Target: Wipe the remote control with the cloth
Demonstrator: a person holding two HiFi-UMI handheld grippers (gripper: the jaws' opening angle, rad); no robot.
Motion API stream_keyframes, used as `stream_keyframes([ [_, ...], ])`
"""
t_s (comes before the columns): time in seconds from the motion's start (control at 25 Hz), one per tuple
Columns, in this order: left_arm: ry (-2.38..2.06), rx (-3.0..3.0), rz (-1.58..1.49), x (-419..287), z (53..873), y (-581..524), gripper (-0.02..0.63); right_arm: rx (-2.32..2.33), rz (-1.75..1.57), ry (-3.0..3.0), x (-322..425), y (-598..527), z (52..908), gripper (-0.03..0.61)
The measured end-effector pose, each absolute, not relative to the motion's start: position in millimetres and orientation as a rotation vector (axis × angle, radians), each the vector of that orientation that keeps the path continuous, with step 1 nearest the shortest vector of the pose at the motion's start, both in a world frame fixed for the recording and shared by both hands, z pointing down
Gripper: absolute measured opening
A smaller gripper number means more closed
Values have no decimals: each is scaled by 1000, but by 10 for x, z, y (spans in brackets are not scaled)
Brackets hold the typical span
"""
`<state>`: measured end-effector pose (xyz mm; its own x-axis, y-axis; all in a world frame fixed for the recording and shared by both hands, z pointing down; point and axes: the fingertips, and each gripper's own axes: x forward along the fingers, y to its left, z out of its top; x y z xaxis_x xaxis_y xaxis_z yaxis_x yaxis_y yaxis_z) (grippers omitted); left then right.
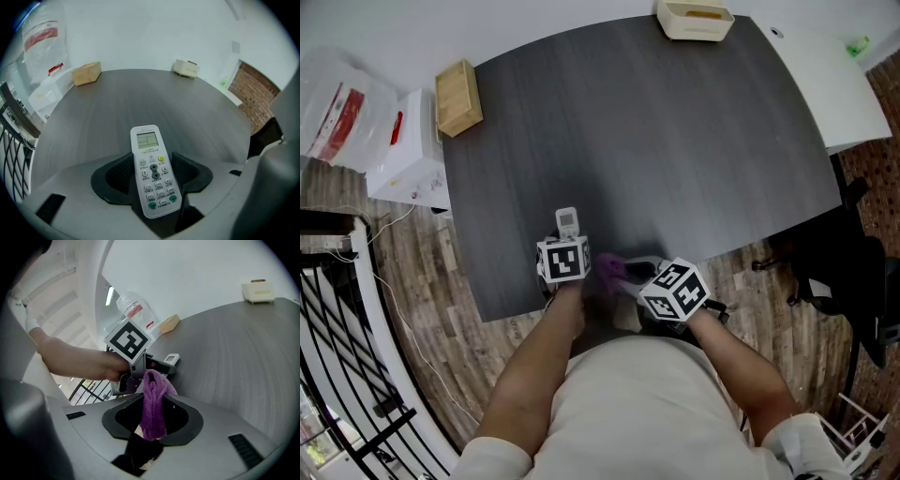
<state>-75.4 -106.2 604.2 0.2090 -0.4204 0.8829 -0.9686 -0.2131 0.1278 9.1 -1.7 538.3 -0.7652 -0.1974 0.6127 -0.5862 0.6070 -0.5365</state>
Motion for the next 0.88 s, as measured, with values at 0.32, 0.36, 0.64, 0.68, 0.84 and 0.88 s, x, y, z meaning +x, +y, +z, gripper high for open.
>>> stream_keyframes([
  [0.32, -957, 1806, 279, -618, 5642, -1049, 247, 682, 994, -2361, 233, -208, 5261, 115],
  [0.36, -839, 1780, 116, -563, 5504, -1029, 247, 698, 992, -2369, 263, -270, 5223, 115],
  [0.64, -300, 1513, -626, -606, 4749, -890, 245, 758, 827, -2444, 239, -839, 4817, 115],
  [0.68, -266, 1507, -657, -612, 4701, -860, 245, 757, 789, -2459, 195, -930, 4745, 115],
  [0.84, -177, 1484, -739, -618, 4565, -775, 245, 748, 605, -2521, -75, -1287, 4444, 115],
  [0.88, -166, 1483, -742, -613, 4546, -764, 245, 729, 560, -2538, -166, -1334, 4377, 115],
])
